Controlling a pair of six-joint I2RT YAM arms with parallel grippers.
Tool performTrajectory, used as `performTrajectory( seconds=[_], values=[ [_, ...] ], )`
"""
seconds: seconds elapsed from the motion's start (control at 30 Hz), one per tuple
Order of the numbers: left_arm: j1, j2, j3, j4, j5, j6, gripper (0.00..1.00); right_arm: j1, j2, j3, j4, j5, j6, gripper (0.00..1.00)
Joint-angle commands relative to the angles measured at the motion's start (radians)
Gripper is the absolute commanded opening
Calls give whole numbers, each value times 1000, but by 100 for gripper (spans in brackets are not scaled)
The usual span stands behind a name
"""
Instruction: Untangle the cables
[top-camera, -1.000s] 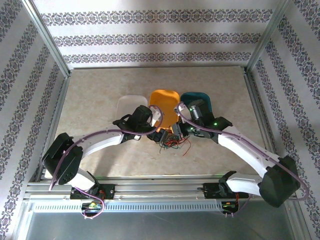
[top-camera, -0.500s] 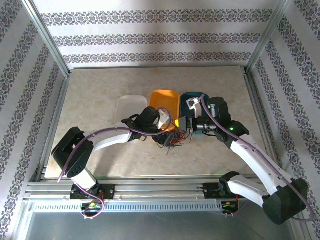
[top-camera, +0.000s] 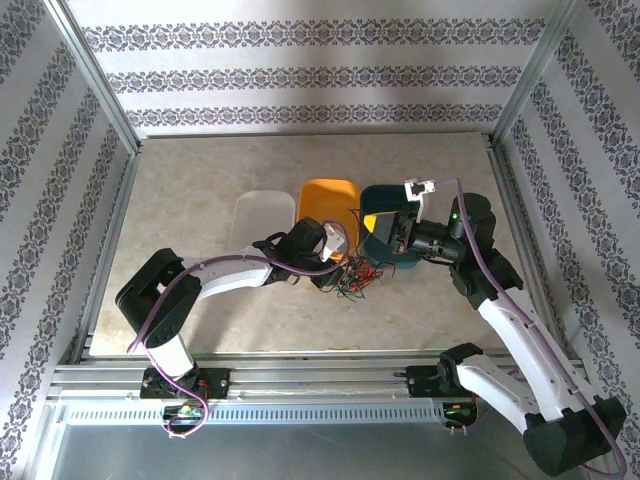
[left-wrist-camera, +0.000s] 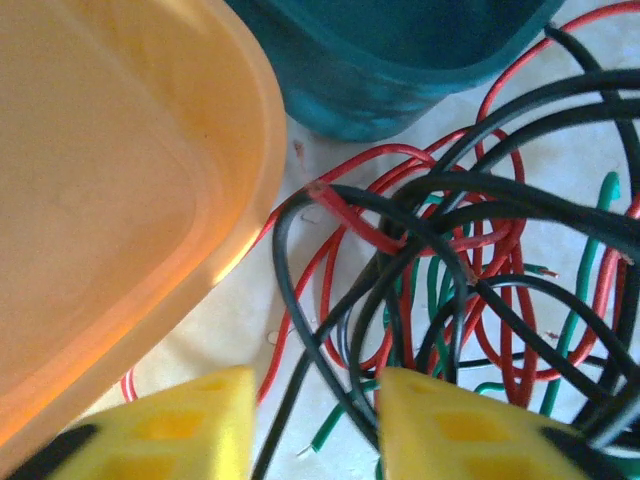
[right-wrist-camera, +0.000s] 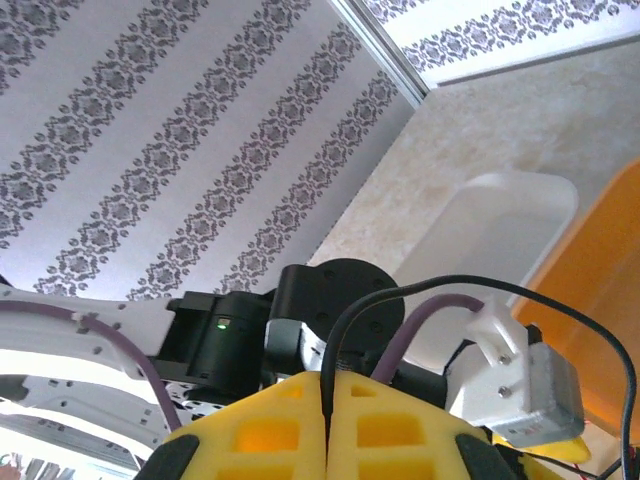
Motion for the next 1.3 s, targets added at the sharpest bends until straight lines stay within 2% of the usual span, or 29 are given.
performTrajectory(
  seconds=[0.0, 0.13, 0.4, 0.6, 0.73, 0.77, 0.87, 0.9, 0.97, 1.03, 1.13, 1.27],
  values=[
    [-17, 22, 8, 17, -17, 8, 26, -15, -45, 55, 86, 8, 30, 0],
    [-19, 21, -1, 7, -32, 5, 15, -26, -81, 87, 66, 75, -6, 0],
    [-24, 11, -26, -34, -76, -5, 1, -75, -133, 179, 42, 238, -117, 0],
    [-29, -9, -57, -23, -85, -9, 0, -87, -134, 265, 62, 343, -192, 0],
    [-35, -25, -67, -10, -91, -7, 1, -86, -94, 333, 76, 327, -204, 0],
    [-36, -37, -70, -7, -94, -2, 8, -87, -81, 345, 71, 315, -202, 0],
    [-37, -106, -99, 17, -99, 20, 60, -86, -53, 347, 66, 284, -184, 0],
    [-37, -139, -113, 23, -93, 29, 73, -85, -44, 341, 66, 276, -167, 0],
    [-37, -203, -136, 24, -61, 52, 89, -80, -32, 325, 69, 257, -139, 0],
    [-37, -259, -145, 1, -7, 69, 95, -69, -27, 308, 73, 247, -116, 0],
    [-44, -301, -123, -34, 83, 80, 99, -38, -21, 278, 77, 257, -99, 0],
    [-89, -263, -44, -15, 72, 92, 99, 10, -17, 255, 86, 278, -82, 0]
  ],
)
